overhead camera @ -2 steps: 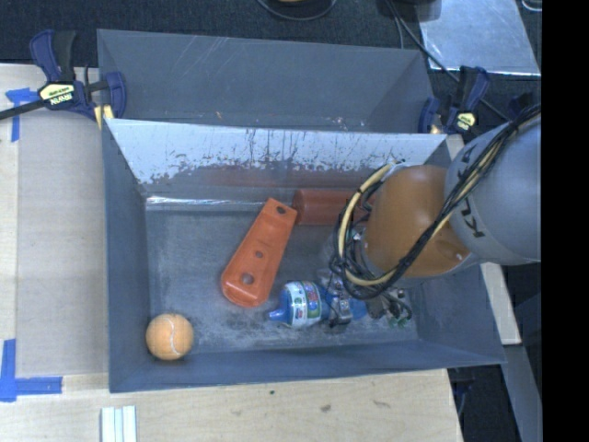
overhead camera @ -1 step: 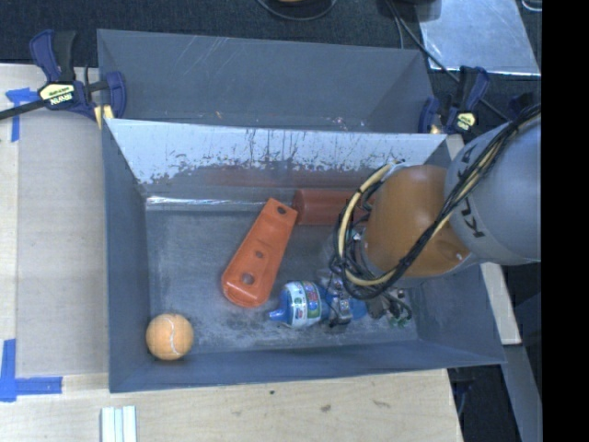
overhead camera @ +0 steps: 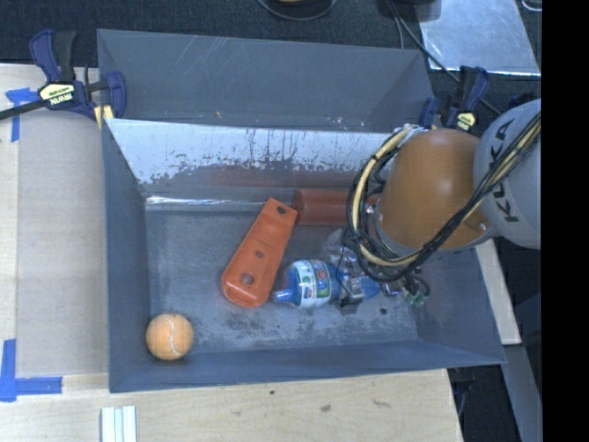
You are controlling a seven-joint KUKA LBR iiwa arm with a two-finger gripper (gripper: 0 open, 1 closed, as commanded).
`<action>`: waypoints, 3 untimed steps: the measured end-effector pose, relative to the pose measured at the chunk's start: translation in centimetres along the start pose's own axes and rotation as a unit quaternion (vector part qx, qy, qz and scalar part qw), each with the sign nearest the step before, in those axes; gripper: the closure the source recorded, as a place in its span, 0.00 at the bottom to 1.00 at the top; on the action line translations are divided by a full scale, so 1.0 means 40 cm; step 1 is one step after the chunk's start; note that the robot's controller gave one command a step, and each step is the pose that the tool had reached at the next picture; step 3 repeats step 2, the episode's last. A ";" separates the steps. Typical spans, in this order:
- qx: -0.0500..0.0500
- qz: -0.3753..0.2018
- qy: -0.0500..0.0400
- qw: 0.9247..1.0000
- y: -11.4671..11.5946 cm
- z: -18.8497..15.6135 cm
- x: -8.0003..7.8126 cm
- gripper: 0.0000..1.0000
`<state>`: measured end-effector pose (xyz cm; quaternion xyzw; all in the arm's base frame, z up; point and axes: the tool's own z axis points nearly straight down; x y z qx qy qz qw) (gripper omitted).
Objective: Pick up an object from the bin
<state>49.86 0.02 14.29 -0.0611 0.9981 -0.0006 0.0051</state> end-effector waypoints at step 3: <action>0.001 -0.003 -0.006 1.000 0.037 -0.192 -0.061 1.00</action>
Offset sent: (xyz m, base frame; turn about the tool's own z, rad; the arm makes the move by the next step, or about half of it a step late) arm 0.0189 0.0184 0.0721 -0.0039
